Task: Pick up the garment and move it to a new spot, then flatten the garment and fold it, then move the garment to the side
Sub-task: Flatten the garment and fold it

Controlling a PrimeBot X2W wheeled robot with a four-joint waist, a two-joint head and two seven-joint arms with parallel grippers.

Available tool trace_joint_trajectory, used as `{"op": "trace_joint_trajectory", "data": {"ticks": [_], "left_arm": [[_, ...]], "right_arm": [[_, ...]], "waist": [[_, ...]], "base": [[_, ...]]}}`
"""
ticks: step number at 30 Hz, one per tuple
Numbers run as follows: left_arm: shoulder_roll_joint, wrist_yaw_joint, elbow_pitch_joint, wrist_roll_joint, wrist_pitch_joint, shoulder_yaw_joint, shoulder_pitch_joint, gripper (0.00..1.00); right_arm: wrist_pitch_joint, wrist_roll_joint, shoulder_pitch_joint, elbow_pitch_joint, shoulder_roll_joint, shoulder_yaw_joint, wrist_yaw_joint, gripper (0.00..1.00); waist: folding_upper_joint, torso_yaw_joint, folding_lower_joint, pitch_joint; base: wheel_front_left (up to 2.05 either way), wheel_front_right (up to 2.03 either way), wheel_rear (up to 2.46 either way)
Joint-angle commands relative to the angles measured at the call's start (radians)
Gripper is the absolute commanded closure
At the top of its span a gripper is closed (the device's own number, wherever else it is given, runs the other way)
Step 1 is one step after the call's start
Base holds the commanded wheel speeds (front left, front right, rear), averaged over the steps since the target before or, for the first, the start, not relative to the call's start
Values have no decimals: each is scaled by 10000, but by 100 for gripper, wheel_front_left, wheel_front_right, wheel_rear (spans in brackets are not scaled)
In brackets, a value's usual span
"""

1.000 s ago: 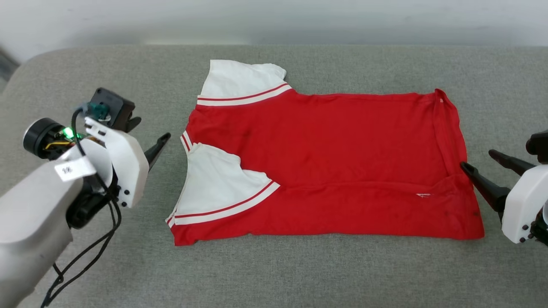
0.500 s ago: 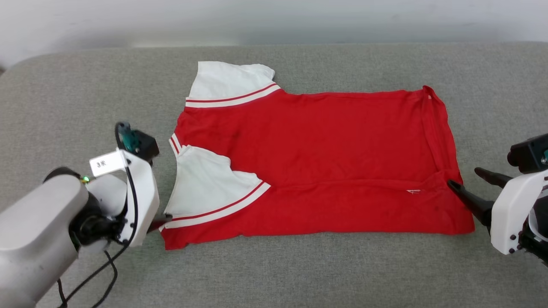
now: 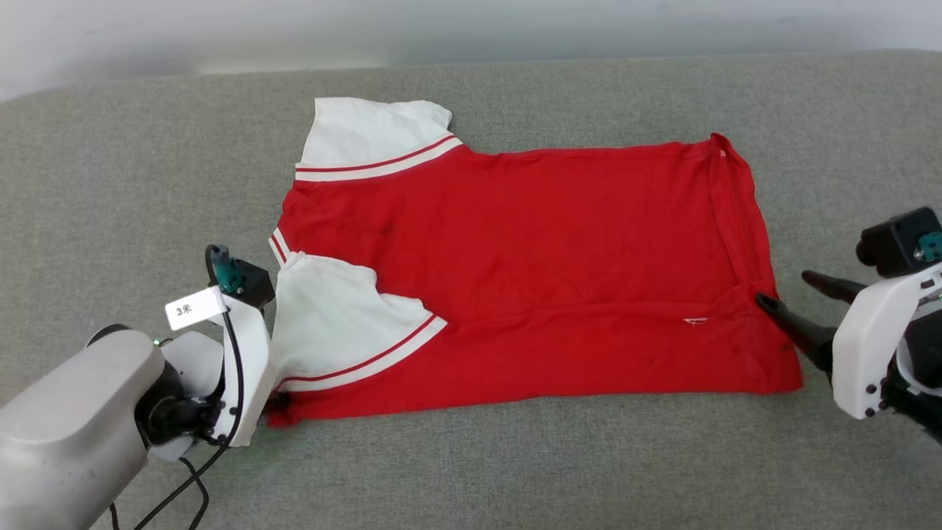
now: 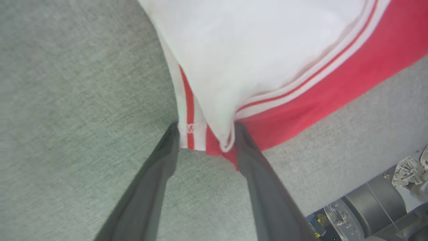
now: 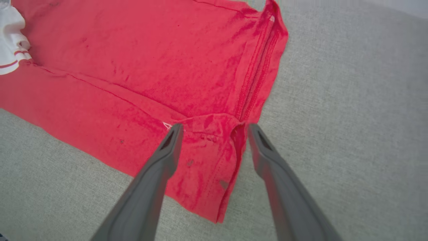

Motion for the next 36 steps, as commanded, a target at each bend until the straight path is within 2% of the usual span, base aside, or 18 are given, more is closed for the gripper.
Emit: {"op": "trace_joint_trajectory", "data": {"ticks": [1, 5, 12, 14, 17, 22, 27, 30, 35, 36], "left_arm": [[-280, -28, 122, 31, -73, -269, 495, 100], [-150, -100, -51, 141, -263, -246, 174, 100], [81, -162, -674, 303, -481, -292, -246, 100], [113, -163, -819, 394, -533, -304, -328, 100], [114, -166, -1021, 369, -610, -268, -455, 100], [96, -156, -1173, 487, -691, -238, -695, 100], [56, -159, -1222, 568, -794, -227, -860, 100], [62, -161, -1218, 586, -848, -256, -859, 100], [98, -163, -1140, 525, -964, -294, -704, 100], [111, -164, -1111, 506, -971, -304, -656, 100]], "right_arm": [[57, -33, -201, -39, -130, 26, -4, 0], [670, 14, -667, -252, -625, 167, -6, 0], [3457, 388, -1493, -570, -1615, 983, -4, 0], [4266, 633, -1632, -454, -1687, 1130, -4, 0], [4805, 735, -1701, -170, -1507, 1220, -4, 0], [4825, 583, -1478, 729, -941, 1288, -4, 0], [4074, 520, -1174, 1985, -137, 1245, -4, 0], [3822, 606, -864, 2579, 325, 1617, -3, 0], [3546, 771, -790, 3124, 568, 2156, 10, 0], [3438, 813, -895, 3133, 532, 2220, 10, 69]], "waist": [[0, 34, 1, -124], [0, 144, 1, -416], [0, 355, 1, -612], [0, 417, 1, -546], [0, 511, 1, -353], [0, 658, 1, -11], [0, 760, 1, 287], [0, 780, 1, 381], [0, 732, 1, 395], [0, 712, 1, 357]], "base": [[0, 0, 0], [0, 0, 0], [0, 0, 0], [0, 0, 0], [0, 0, 0], [0, 0, 0], [0, 0, 0], [0, 0, 0], [0, 0, 0], [0, 0, 0]]}}
